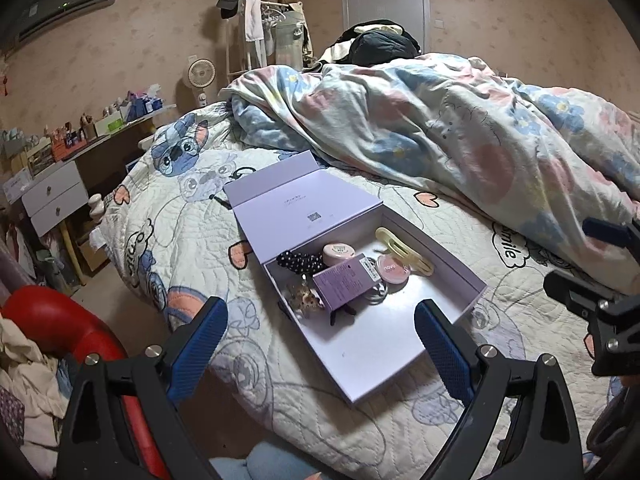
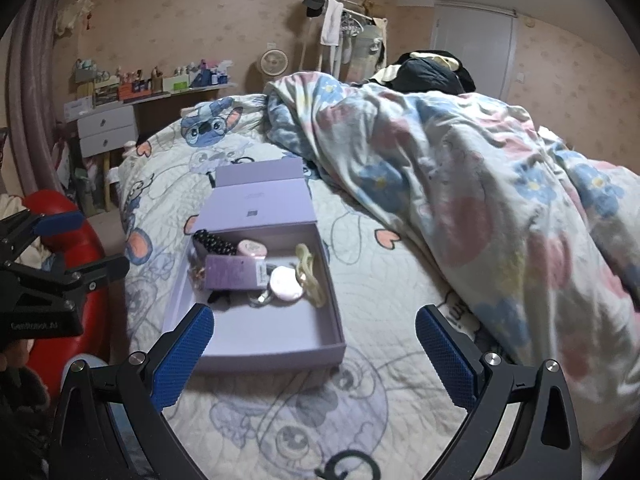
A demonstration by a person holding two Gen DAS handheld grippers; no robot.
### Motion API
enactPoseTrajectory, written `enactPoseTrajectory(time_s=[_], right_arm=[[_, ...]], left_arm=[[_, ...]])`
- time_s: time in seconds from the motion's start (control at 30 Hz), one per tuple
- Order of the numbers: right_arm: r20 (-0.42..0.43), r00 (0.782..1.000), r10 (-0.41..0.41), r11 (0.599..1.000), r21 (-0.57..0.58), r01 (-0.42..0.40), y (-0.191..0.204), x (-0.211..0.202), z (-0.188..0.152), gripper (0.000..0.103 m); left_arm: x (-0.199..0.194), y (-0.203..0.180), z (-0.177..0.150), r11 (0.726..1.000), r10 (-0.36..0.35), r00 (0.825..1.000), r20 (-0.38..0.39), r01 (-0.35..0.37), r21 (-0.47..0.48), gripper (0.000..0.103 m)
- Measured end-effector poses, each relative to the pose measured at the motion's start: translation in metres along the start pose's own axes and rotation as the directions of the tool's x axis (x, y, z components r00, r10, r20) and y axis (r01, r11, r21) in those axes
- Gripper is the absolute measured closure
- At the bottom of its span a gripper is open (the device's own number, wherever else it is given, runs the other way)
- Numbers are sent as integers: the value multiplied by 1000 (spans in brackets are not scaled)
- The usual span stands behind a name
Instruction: Organize rigid objects
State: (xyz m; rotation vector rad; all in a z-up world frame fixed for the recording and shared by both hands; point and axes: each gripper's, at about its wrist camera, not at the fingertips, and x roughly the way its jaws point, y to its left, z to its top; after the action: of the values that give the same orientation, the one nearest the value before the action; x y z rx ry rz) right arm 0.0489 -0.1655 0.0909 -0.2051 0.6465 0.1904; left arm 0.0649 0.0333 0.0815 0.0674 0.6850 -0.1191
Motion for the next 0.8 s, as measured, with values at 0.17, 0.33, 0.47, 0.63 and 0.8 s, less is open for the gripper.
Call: enactPoseTrajectory(time_s=[0.17,0.33,0.47,0.63,0.8], right_arm=[[-15,1000,-8,1000,7,8,4,-12,-16,0],[-34,999,7,1000,15,-7,9,-20,-30,0],[-45,999,18,1000,25,-17,13,-25,-39,0],[-58,998,30,999,39,-28,14,-30,-48,0],[-59,998,31,999,44,-28,13,-33,-49,0]], left_arm=[[-10,-3,-12,1000,20,1000,-13,-20,-13,7],[-21,-6,-24,999,31,999,-24,-32,-11,7],[-26,-9,-33,1000,26,999,-43,-26,-12,7],[-31,-14,-40,1000,12,998,-60,-12,-9,7],[-36,-16,-42,1000,-1,998,-62,1,-8,7]])
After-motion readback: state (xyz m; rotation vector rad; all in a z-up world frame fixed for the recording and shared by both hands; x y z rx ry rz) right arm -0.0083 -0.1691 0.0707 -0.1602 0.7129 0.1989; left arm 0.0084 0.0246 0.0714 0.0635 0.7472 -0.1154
